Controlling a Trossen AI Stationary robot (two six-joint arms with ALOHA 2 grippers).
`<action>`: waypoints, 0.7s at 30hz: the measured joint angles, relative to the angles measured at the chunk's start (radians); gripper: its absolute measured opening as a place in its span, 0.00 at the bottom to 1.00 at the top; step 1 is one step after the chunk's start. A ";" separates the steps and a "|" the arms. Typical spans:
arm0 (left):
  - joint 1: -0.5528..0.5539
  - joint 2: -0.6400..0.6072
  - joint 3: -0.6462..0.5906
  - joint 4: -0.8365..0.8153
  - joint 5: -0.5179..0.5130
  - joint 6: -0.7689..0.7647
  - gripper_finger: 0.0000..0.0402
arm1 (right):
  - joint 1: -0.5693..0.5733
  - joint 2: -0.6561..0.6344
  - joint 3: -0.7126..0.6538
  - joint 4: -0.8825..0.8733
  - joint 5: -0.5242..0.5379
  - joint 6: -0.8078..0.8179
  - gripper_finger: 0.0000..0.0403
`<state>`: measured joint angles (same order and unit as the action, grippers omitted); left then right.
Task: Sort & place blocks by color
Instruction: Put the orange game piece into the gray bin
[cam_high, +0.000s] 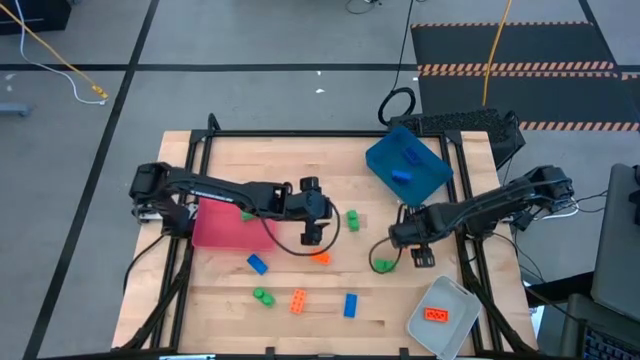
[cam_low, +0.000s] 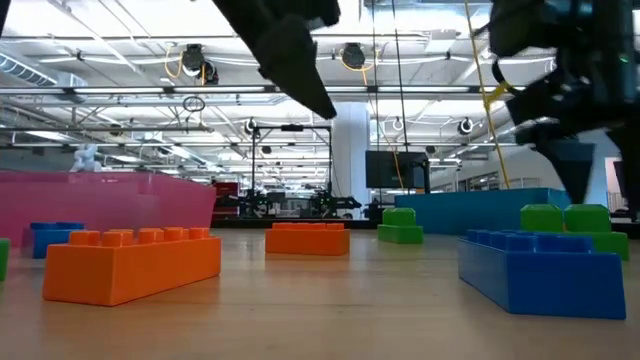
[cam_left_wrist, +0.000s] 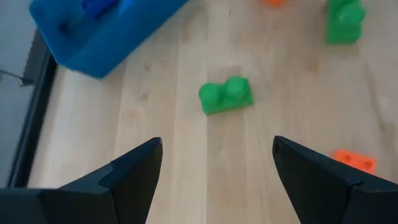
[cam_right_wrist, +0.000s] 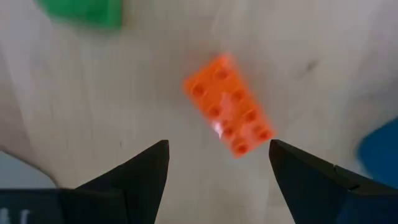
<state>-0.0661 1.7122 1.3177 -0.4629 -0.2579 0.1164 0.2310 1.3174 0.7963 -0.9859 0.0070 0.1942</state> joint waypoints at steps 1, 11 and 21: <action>-0.005 -0.013 0.000 -0.019 -0.005 -0.008 0.77 | 0.009 0.000 -0.015 0.003 0.009 0.001 0.67; -0.050 -0.058 0.000 0.006 -0.022 -0.024 0.77 | 0.040 -0.001 -0.050 0.035 0.097 -0.005 0.67; -0.050 -0.058 0.000 -0.008 -0.026 -0.041 0.77 | 0.038 0.000 -0.049 0.067 0.097 0.014 0.67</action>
<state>-0.1165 1.6539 1.3174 -0.4709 -0.2840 0.0750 0.2689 1.3170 0.7471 -0.9188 0.1040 0.2086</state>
